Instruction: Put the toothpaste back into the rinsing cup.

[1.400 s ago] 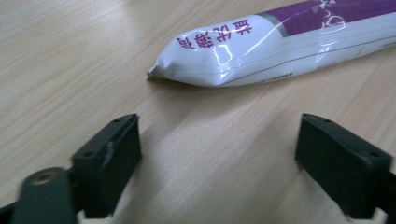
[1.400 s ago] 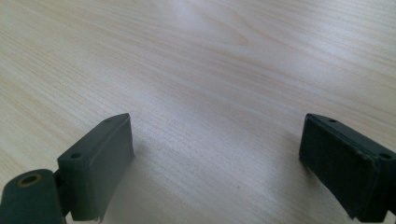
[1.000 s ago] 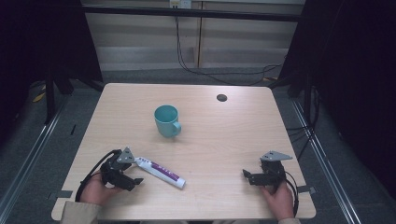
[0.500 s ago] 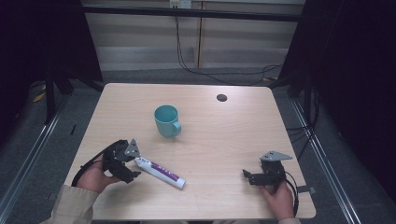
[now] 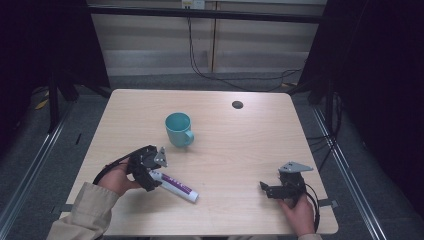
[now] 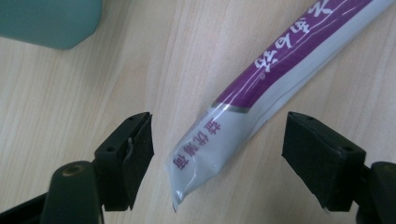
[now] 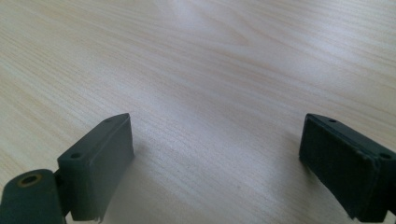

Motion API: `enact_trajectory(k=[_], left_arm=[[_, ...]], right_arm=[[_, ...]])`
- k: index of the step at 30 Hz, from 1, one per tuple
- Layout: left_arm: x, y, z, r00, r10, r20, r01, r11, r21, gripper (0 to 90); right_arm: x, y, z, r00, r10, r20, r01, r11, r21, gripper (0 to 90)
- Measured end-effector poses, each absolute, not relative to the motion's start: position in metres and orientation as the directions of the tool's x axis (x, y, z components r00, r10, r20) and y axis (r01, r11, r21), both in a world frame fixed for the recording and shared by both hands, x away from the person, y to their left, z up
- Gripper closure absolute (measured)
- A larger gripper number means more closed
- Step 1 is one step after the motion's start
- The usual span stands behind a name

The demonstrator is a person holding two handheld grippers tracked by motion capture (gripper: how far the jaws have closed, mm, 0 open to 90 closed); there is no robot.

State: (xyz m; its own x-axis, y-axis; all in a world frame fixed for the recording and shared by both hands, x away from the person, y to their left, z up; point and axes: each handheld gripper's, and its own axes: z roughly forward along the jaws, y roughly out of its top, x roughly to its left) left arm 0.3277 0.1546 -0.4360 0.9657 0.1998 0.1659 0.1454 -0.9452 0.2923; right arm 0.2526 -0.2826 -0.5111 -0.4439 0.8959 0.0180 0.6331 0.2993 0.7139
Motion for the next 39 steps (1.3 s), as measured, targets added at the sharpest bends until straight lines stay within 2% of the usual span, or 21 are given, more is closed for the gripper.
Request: enact_trajectory(k=[17, 39], left_arm=[[0.335, 0.132, -0.446, 0.990, 0.073, 0.117, 0.042, -0.967, 0.250, 27.7], [0.336, 0.116, -0.452, 0.997, -0.006, 0.079, -0.025, -0.969, 0.245, 30.1]], right_arm=[[0.253, -0.283, -0.511, -0.444, 0.896, 0.018, 0.633, 0.299, 0.714, 9.1], [0.253, -0.282, -0.511, -0.442, 0.897, 0.020, 0.635, 0.297, 0.713, 9.1]])
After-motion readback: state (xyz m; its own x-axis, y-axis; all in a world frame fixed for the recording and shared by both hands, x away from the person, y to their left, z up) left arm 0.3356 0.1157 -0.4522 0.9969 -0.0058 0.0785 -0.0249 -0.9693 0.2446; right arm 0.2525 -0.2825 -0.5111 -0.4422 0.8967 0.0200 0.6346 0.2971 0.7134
